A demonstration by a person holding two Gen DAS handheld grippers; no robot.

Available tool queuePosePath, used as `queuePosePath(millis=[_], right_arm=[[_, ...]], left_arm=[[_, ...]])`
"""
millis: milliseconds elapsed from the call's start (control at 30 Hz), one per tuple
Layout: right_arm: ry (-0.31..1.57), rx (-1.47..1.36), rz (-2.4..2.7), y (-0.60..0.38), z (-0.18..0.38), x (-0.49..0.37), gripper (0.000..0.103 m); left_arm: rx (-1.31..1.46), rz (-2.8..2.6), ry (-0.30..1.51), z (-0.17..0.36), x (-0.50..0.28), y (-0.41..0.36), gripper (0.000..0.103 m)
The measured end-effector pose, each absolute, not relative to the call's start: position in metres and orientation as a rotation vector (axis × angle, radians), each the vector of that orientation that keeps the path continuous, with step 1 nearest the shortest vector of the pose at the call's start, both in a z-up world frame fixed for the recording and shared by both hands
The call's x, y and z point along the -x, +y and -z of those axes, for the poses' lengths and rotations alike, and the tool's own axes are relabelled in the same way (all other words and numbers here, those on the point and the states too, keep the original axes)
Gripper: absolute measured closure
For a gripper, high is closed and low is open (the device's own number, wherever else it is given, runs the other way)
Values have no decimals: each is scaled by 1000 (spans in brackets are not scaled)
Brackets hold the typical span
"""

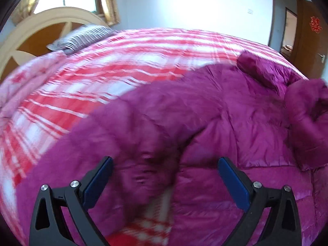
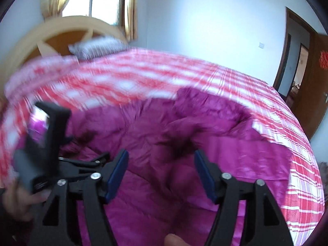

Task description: Fold large clothes

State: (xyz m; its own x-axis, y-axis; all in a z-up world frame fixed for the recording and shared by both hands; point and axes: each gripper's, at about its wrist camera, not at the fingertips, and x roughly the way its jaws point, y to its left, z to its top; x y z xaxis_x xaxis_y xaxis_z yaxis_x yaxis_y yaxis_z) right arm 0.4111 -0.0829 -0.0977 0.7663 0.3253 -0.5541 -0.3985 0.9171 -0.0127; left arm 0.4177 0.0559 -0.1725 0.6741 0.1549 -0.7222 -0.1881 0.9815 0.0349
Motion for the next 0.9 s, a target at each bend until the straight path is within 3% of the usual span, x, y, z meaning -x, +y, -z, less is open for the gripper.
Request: queuePosePath(millis=[167, 233, 300, 467, 700, 800, 900], right_arm=[[500, -15, -258, -176, 75, -399, 24], [505, -45, -126, -211, 74, -402, 29], [543, -111, -4, -244, 80, -416, 59], [648, -215, 100, -279, 111, -462, 79], [776, -128, 6, -251, 160, -497, 82], [882, -115, 56, -257, 193, -505, 89], [869, -134, 62, -267, 200, -497, 94]], left_arm=[[93, -174, 652, 111, -401, 47, 1], [85, -119, 614, 95, -403, 26, 1], [45, -50, 610, 90, -410, -2, 1], [-136, -85, 633, 126, -446, -56, 1], [-28, -81, 859, 191, -486, -34, 1], [-6, -52, 860, 194, -486, -33, 1], [-57, -69, 846, 197, -482, -43, 1]])
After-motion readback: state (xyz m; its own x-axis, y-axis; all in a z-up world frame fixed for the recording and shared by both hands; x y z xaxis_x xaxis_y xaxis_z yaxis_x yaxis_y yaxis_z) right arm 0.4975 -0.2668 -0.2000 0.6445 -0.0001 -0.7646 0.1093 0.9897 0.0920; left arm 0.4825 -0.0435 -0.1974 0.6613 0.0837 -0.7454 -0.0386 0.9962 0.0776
